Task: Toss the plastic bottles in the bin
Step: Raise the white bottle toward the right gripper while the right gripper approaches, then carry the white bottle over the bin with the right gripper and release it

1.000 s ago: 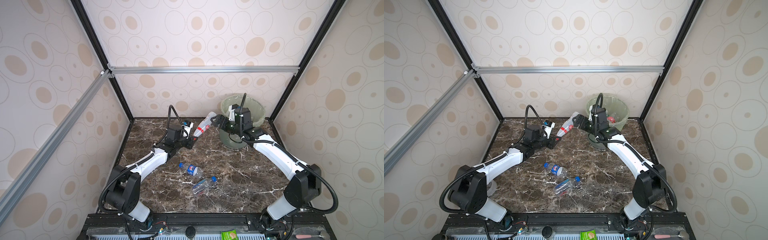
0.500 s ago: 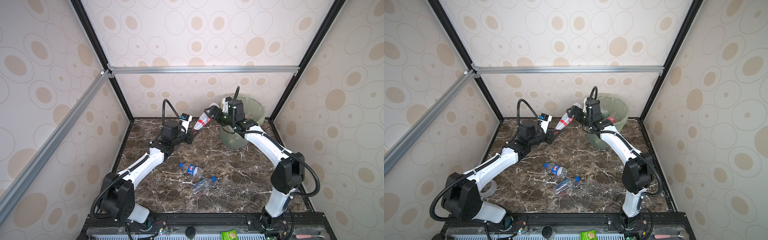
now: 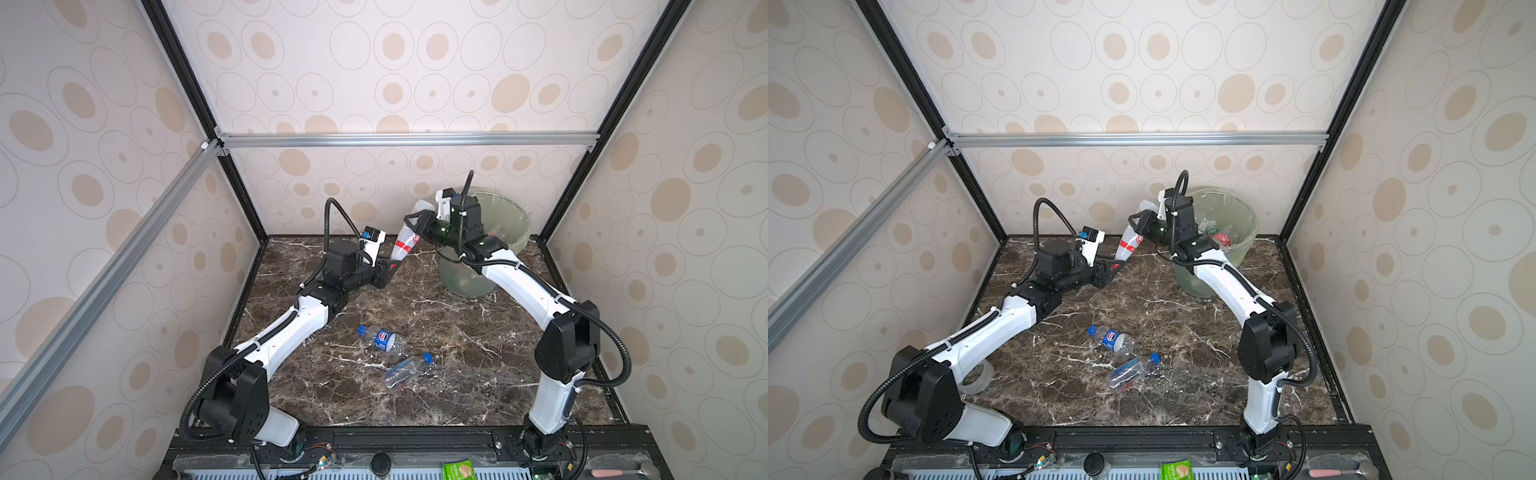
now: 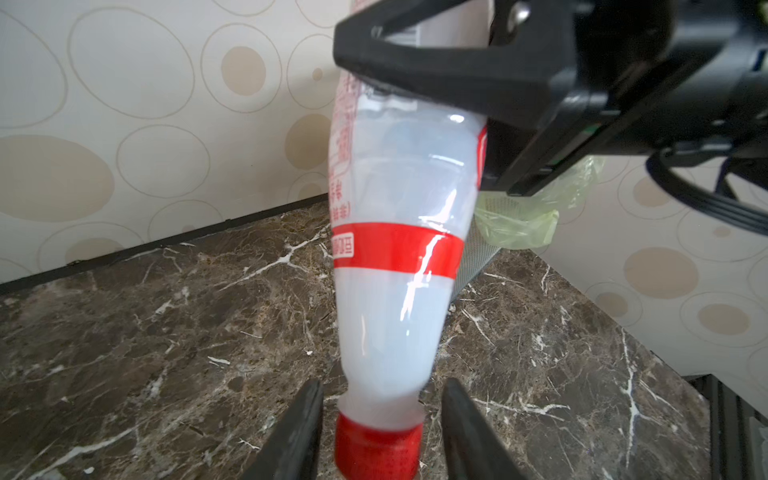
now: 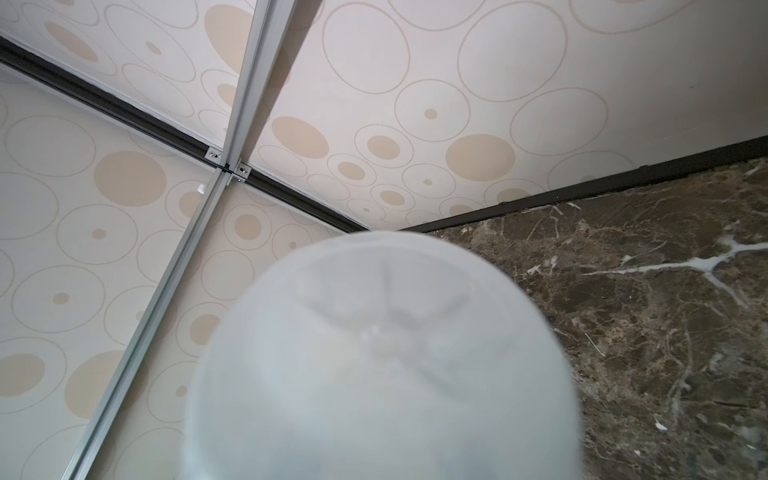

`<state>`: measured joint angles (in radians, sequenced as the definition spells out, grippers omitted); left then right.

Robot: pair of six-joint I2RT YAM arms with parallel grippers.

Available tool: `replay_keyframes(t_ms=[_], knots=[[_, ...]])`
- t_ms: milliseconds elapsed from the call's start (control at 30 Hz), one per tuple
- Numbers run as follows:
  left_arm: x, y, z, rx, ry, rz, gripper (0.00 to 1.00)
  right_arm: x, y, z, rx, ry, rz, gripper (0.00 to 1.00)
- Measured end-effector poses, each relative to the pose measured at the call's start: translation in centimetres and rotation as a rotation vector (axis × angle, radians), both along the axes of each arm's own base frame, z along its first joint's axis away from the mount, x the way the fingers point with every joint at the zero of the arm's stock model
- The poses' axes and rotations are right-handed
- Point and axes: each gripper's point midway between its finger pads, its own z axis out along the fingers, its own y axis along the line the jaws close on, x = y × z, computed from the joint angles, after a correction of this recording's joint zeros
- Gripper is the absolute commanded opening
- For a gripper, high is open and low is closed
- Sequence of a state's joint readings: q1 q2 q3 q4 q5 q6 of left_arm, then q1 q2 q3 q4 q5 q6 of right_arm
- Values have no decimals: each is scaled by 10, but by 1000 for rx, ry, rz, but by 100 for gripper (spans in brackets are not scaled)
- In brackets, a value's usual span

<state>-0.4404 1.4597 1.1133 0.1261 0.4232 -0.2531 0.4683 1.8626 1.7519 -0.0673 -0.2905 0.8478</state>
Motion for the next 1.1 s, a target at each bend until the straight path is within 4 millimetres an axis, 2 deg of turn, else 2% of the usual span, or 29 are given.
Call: replay_keyframes(t_ms=[100,200,267,367,533,633,800,933,1033,1100], knots=[[0,-1,3,-6,-6,-1,80,1,-4,-4,-37,-5,-9,32],[-1,-3,6,-10,-9,-3,93,3,-12,-1,-94,-16,-23,32],[-2,-7,9,-11,-15,-9,99,4,-18,10,-124,-43,-31,32],[-6,-17,21,-6,-40,-27,99,8,-30,35,-168,-105,-54,32],[-21,-44,55,-12,-109,-85,99,3,-67,84,-289,-225,-138,32],[-30,-57,77,-29,-157,-117,99,-15,-99,128,-367,-329,-228,33],[-37,-67,101,-49,-209,-143,99,-68,-161,216,-464,-538,-433,35],[-38,-70,101,-46,-211,-150,99,-113,-207,277,-505,-694,-620,35],[-37,-73,96,-40,-204,-153,99,-118,-234,293,-544,-729,-730,39],[-36,-74,94,-38,-200,-156,99,-106,-248,290,-584,-712,-783,42]])
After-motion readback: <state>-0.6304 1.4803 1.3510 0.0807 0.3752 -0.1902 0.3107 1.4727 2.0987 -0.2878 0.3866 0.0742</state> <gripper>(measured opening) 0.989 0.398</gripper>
